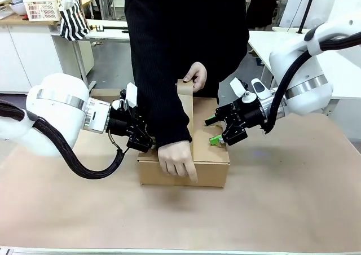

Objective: Pack the gift set into the box.
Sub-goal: Press and hold the closed box until the human finishes sealing it.

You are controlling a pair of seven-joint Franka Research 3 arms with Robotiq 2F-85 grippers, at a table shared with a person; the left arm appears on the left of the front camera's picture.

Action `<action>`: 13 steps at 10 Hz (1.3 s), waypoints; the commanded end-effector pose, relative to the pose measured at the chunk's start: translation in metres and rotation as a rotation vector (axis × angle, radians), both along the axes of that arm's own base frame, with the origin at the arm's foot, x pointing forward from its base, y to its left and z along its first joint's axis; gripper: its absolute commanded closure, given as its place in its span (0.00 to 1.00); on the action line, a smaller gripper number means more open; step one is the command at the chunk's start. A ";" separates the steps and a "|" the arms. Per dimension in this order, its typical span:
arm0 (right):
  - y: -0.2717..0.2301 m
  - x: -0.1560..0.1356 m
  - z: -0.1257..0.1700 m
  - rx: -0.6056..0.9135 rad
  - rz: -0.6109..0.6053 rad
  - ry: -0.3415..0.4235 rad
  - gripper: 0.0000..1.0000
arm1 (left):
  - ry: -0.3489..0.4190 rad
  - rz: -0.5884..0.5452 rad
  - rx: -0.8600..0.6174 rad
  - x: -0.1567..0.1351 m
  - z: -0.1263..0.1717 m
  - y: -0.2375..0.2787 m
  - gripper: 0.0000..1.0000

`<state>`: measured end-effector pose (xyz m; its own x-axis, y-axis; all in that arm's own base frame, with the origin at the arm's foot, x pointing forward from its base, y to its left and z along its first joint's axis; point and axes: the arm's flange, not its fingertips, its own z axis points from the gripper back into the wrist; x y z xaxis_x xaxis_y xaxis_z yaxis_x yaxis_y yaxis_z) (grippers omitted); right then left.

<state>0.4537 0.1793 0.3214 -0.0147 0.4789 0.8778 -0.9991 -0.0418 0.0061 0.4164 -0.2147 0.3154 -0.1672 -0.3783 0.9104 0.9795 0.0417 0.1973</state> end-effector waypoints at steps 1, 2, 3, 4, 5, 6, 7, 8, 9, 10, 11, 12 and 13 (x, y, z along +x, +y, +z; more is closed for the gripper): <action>0.000 0.000 0.000 0.000 0.000 -0.001 0.00 | -0.010 0.000 0.011 -0.002 -0.002 0.002 0.00; 0.000 0.000 0.000 0.000 0.000 -0.001 0.00 | -0.010 0.000 0.011 -0.002 -0.002 0.002 0.00; 0.000 0.000 0.000 0.000 0.000 -0.001 0.00 | -0.010 0.000 0.011 -0.002 -0.002 0.002 0.00; 0.000 0.000 0.000 0.000 0.000 -0.001 0.00 | -0.010 0.000 0.011 -0.002 -0.002 0.002 0.00; 0.000 0.000 0.000 0.000 0.000 -0.001 0.00 | -0.010 0.000 0.011 -0.002 -0.002 0.002 0.00; 0.000 0.000 0.000 0.000 0.000 -0.001 0.00 | -0.010 0.000 0.011 -0.002 -0.002 0.002 0.00; 0.000 0.000 0.000 0.000 0.000 -0.001 0.00 | -0.010 0.000 0.011 -0.002 -0.002 0.002 0.00; 0.000 0.000 0.000 0.000 0.000 -0.001 0.00 | -0.010 0.000 0.011 -0.002 -0.002 0.002 0.00; 0.000 0.000 0.000 0.000 0.000 -0.001 0.00 | -0.010 0.000 0.011 -0.002 -0.002 0.002 0.00; 0.000 0.000 0.000 0.000 0.000 -0.001 0.00 | -0.010 0.000 0.011 -0.002 -0.002 0.002 0.00; 0.000 0.000 0.000 0.000 0.000 -0.001 0.00 | -0.010 0.000 0.011 -0.002 -0.002 0.002 0.00; 0.000 0.000 0.000 0.000 0.000 -0.001 0.00 | -0.010 0.000 0.011 -0.002 -0.002 0.002 0.00; 0.000 0.000 0.000 0.000 0.000 -0.001 0.00 | -0.010 0.000 0.011 -0.002 -0.002 0.002 0.00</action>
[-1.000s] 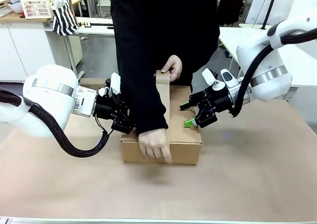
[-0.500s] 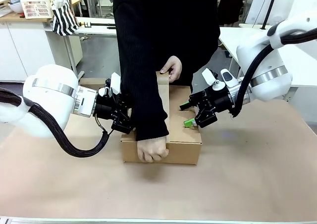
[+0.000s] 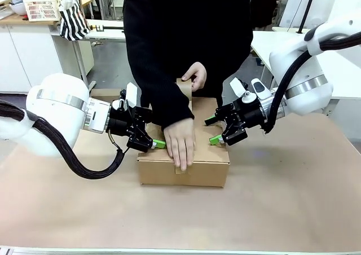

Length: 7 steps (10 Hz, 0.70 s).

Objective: Pack the gift set into the box.
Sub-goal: Press and hold the closed box until the human finishes sealing it.

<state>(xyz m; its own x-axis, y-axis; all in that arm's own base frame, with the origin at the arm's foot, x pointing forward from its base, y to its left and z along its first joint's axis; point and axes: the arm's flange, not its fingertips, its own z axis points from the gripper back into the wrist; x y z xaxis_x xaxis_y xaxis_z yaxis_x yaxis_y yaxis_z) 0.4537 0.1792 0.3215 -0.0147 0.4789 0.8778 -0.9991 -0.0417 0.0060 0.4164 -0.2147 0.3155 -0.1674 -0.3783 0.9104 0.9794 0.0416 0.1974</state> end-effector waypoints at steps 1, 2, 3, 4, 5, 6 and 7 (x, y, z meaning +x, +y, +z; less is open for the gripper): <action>0.000 0.000 0.000 0.000 0.000 -0.001 0.00 | -0.010 0.000 0.011 -0.002 -0.002 0.002 0.00; 0.000 0.000 0.000 0.000 0.000 -0.001 0.00 | -0.010 0.000 0.011 -0.002 -0.002 0.002 0.00; 0.000 0.000 0.000 0.000 0.000 -0.001 0.00 | -0.010 0.000 0.011 -0.002 -0.002 0.002 0.00; 0.000 0.000 0.000 0.000 0.000 -0.001 0.00 | -0.010 0.000 0.011 -0.002 -0.002 0.002 0.00; 0.000 0.000 0.000 0.000 0.000 -0.001 0.00 | -0.010 0.000 0.011 -0.002 -0.002 0.002 0.00; 0.000 0.000 0.000 0.000 0.000 -0.001 0.00 | -0.010 0.000 0.011 -0.002 -0.002 0.002 0.00; 0.000 0.000 0.000 0.000 0.000 -0.001 0.00 | -0.010 0.000 0.011 -0.002 -0.002 0.002 0.00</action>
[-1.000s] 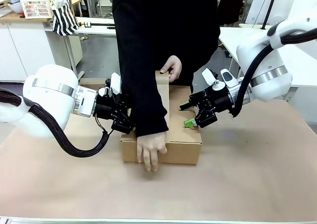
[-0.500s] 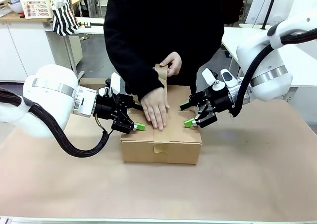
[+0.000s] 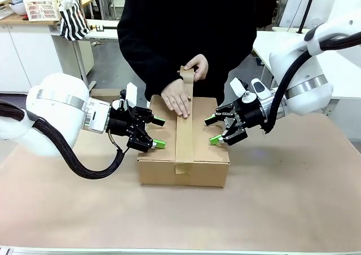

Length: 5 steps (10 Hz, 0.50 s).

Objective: Pack the gift set into the box.
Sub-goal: Press and hold the closed box until the human finishes sealing it.

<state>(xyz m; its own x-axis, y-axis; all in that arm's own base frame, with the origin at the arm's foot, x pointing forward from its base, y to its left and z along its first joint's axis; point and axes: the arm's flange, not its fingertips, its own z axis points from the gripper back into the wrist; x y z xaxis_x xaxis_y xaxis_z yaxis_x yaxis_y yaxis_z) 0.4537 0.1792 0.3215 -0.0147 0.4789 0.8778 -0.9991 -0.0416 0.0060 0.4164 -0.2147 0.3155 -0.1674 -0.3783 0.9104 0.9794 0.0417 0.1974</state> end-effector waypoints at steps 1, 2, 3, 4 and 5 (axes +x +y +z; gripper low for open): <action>0.000 0.000 0.000 0.000 0.000 -0.001 0.00 | -0.010 0.000 0.011 -0.002 -0.002 0.002 0.00; 0.000 0.000 0.000 0.000 0.000 -0.001 0.00 | -0.010 0.000 0.011 -0.002 -0.002 0.002 0.00; 0.000 0.000 0.000 0.000 0.000 -0.001 0.00 | -0.010 0.000 0.011 -0.002 -0.002 0.002 0.00; 0.000 0.000 0.000 0.000 0.000 -0.001 0.00 | -0.010 0.000 0.011 -0.002 -0.002 0.002 0.00; 0.000 0.000 0.000 0.000 0.000 -0.001 0.00 | -0.010 0.000 0.011 -0.002 -0.002 0.002 0.00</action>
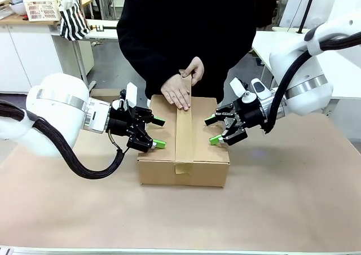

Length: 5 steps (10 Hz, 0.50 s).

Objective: Pack the gift set into the box.
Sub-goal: Press and hold the closed box until the human finishes sealing it.

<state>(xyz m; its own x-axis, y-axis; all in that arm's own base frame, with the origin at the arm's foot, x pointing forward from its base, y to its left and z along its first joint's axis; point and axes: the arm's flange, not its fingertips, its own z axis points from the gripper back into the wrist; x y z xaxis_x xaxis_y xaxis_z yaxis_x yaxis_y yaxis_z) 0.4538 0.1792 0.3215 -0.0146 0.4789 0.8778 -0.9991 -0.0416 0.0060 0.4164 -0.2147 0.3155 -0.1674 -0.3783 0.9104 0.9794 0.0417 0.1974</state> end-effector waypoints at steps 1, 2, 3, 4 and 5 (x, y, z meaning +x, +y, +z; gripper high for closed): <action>0.000 0.000 0.000 0.000 0.000 -0.001 0.00 | -0.010 0.000 0.011 -0.002 -0.002 0.002 0.00; 0.000 0.000 0.000 0.000 0.000 -0.001 0.00 | -0.010 0.000 0.011 -0.002 -0.002 0.002 0.00; 0.000 0.000 0.000 0.000 0.000 -0.001 0.00 | -0.010 0.000 0.011 -0.002 -0.002 0.002 0.00; 0.000 0.000 0.000 0.000 0.000 -0.001 0.00 | -0.010 0.000 0.011 -0.002 -0.002 0.002 0.00; 0.000 0.000 0.000 0.000 0.000 -0.001 0.00 | -0.010 0.000 0.011 -0.002 -0.002 0.002 0.00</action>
